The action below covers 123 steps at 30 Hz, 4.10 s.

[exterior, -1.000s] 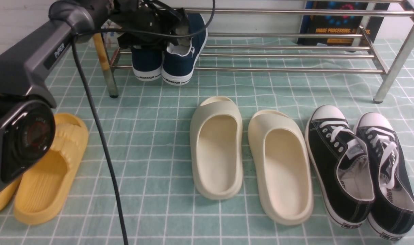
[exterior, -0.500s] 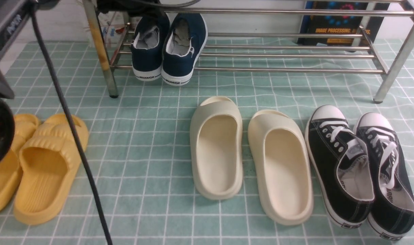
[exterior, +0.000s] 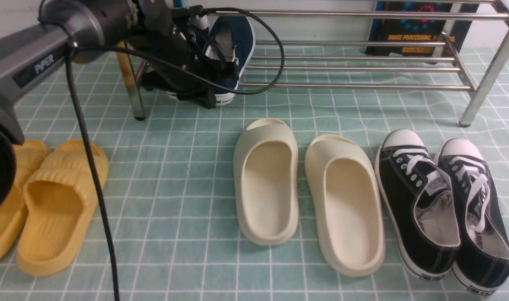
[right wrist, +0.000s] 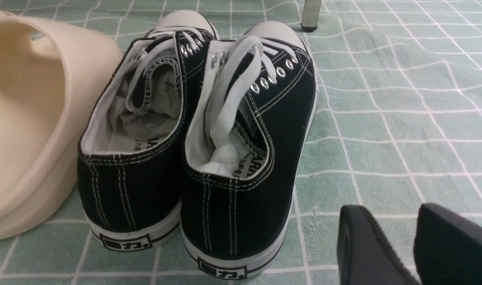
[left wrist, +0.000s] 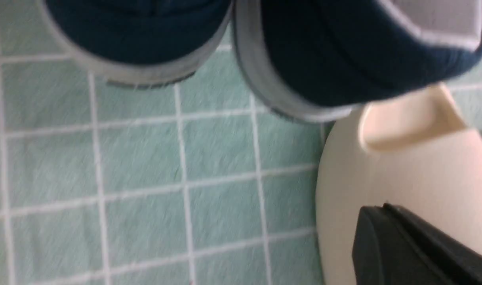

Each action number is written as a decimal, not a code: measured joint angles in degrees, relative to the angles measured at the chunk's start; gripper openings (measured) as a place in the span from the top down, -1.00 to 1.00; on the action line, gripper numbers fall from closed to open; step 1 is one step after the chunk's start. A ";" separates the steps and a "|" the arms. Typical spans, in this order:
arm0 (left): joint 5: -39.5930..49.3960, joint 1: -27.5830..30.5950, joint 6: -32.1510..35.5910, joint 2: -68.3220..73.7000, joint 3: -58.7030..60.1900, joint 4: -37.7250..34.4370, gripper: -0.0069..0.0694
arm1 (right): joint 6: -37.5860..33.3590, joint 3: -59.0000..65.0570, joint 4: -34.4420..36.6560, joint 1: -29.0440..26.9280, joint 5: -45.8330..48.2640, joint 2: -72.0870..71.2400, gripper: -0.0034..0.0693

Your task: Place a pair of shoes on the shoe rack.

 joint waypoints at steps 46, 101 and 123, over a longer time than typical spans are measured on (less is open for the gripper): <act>21.65 0.65 -7.39 -46.05 8.81 21.74 0.36 | 0.00 0.00 0.00 0.00 0.00 0.00 0.25; -26.91 17.79 -5.75 -117.91 103.34 13.24 0.85 | 0.00 0.00 0.00 0.00 0.00 0.00 0.25; -23.99 17.79 -5.75 -117.91 105.83 13.24 0.85 | 0.00 0.00 0.00 0.00 0.00 0.00 0.25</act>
